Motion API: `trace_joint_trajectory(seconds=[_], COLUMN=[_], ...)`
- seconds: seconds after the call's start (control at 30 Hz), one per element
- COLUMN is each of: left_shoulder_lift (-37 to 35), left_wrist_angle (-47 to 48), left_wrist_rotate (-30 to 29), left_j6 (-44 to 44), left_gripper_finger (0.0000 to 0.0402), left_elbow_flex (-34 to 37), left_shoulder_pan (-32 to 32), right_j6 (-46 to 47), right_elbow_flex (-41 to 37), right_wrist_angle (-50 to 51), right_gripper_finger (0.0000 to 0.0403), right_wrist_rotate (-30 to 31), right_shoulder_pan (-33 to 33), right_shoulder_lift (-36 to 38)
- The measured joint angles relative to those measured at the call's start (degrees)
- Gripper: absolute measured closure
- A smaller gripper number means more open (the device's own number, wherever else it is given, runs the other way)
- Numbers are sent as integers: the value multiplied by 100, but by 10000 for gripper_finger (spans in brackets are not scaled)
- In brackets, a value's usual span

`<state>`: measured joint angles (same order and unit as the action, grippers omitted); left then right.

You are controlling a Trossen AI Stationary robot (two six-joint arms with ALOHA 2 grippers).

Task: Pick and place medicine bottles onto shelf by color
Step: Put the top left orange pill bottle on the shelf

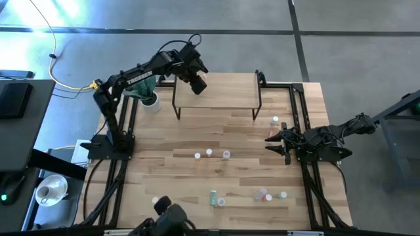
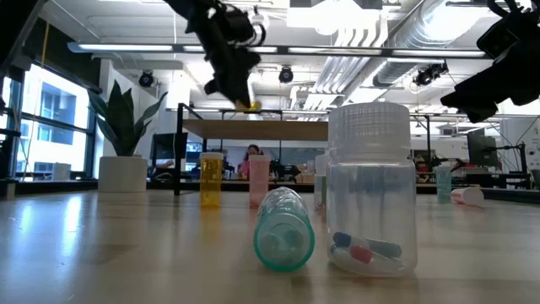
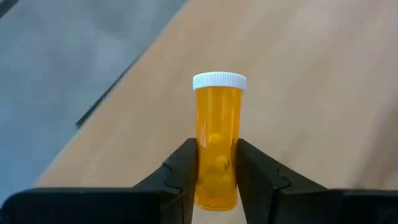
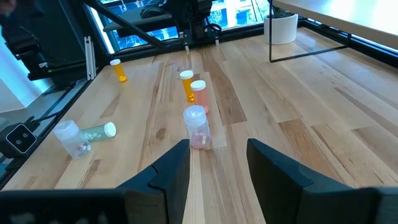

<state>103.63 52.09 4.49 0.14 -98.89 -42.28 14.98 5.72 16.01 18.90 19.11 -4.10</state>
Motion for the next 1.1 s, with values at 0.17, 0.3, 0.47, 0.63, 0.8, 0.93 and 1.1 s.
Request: trace_joint_trajectory(seconds=[0.17, 0.3, 0.47, 0.63, 0.8, 0.93, 1.1], left_shoulder_lift=[-609, -1390, -2472, -3228, -3446, -3397, -3181], left_wrist_angle=[-561, -1714, -3556, -5399, -7302, -8438, -9128], left_wrist_rotate=[178, 408, 402, 402, 387, 330, -287], left_j6=[-87, -395, -747, -868, -961, -983, -799], left_gripper_finger=[320, 320, 320, 320, 318, 317, 316], left_elbow_flex=[548, 1729, 3312, 4689, 5827, 6424, 6825], left_shoulder_pan=[438, 767, 1315, 2005, 2646, 3073, 3494], right_j6=[0, 1, 2, 1, 0, 0, 2], right_elbow_flex=[-1, -1, -1, 0, 0, -2, 0], right_wrist_angle=[1, 0, 0, 0, 0, 0, 0], right_gripper_finger=[254, 254, 254, 254, 254, 254, 254], right_wrist_rotate=[1, 0, 0, 0, 0, 0, 0], right_shoulder_pan=[1, 0, 0, 1, 2, 2, 2], right_shoulder_lift=[0, -1, 0, 0, -2, 0, -2])
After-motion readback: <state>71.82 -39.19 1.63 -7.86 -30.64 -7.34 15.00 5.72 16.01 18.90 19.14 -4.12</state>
